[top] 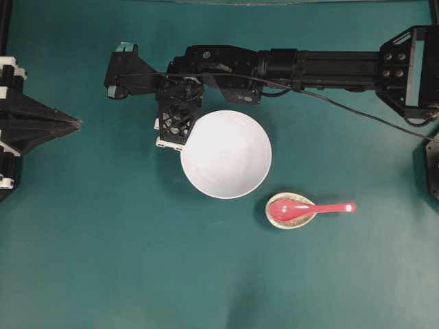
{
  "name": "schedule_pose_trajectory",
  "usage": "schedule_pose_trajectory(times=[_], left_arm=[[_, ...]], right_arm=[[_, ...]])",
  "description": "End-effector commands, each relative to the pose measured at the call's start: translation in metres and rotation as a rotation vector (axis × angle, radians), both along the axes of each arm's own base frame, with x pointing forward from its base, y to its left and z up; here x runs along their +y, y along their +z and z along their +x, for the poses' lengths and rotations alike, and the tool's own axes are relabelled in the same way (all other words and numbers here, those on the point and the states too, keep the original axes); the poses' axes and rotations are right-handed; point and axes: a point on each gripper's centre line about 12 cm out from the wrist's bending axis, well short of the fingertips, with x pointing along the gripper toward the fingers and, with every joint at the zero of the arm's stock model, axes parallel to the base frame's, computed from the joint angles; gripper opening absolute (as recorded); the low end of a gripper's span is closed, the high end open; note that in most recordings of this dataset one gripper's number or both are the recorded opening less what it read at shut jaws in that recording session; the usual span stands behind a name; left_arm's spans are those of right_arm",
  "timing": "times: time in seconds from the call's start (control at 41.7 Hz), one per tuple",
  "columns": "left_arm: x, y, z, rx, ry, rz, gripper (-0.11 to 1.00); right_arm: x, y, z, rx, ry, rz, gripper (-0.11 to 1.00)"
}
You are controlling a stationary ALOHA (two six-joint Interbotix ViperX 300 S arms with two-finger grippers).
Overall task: Scoop the yellow hexagonal prism block from the bowl with a spoon using the right arm.
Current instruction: 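Lower the open right gripper around the yellow block, then close the right gripper on the yellow block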
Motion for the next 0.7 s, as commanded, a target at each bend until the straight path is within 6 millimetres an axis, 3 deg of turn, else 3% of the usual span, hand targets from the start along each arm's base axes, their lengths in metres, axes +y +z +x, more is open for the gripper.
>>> schedule_pose_trajectory(times=[0.0, 0.216, 0.504, 0.672], left_arm=[[-0.0003, 0.0111, 0.002, -0.028, -0.002, 0.001, 0.0], [-0.0003, 0.0104, 0.0019, -0.026, -0.002, 0.001, 0.0], [0.0, 0.0111, 0.002, -0.028, 0.0, 0.001, 0.0], [-0.0003, 0.0109, 0.002, -0.026, -0.002, 0.001, 0.0]], right_arm=[[0.0025, 0.0125, 0.0027, -0.032, 0.007, -0.011, 0.48], [0.0021, 0.0101, 0.0036, -0.048, 0.005, -0.016, 0.45], [0.0022, 0.0101, 0.0036, -0.049, 0.006, -0.015, 0.24], [0.0021, 0.019, 0.0031, -0.063, 0.007, -0.02, 0.2]])
